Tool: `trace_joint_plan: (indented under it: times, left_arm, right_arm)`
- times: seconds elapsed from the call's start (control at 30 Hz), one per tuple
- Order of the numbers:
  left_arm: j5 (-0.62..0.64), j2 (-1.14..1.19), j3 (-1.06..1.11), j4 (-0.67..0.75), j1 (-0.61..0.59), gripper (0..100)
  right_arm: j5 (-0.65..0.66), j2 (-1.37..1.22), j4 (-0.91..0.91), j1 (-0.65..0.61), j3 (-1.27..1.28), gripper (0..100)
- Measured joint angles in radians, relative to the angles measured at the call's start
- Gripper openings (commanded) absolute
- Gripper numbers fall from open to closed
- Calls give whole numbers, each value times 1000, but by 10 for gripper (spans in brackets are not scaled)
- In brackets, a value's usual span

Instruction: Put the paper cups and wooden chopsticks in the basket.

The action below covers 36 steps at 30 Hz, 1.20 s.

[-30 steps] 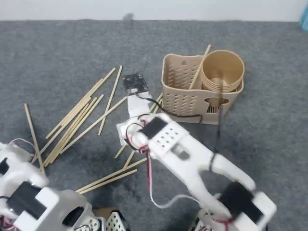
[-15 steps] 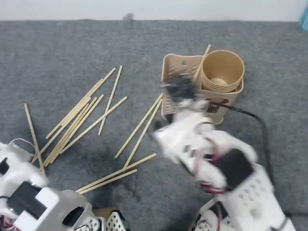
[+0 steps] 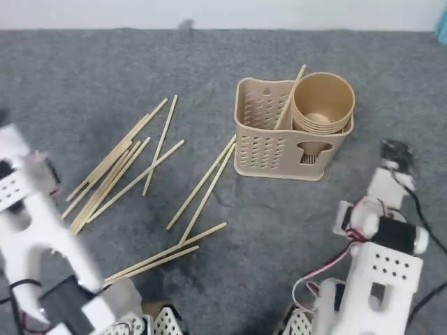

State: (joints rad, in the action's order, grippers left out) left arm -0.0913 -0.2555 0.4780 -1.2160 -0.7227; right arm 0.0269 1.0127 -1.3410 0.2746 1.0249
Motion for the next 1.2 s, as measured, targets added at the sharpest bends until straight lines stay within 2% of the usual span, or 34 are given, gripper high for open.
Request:
trace_joint_plan:
  times: [0.2,0.43,0.53,0.67,0.83,1.03,1.2]
  left_arm:
    - [-23,8,-186,-147,292,44]
    - [-34,315,-442,-167,546,147]
    - [-109,508,-597,-167,606,156]
    - [-198,772,-836,-169,631,159]
    - [-261,1077,-1183,-238,626,157]
    - [-262,1415,-1596,-334,585,157]
    - [-262,1610,-1941,-456,571,156]
  right_arm:
    - [-48,0,284,37,313,90]
    - [-58,0,330,41,345,90]
    - [-58,0,333,41,345,90]
    - [-35,0,333,41,361,90]
    - [-18,0,339,41,362,90]
    - [-18,0,356,40,368,90]
    - [-18,0,361,28,374,90]
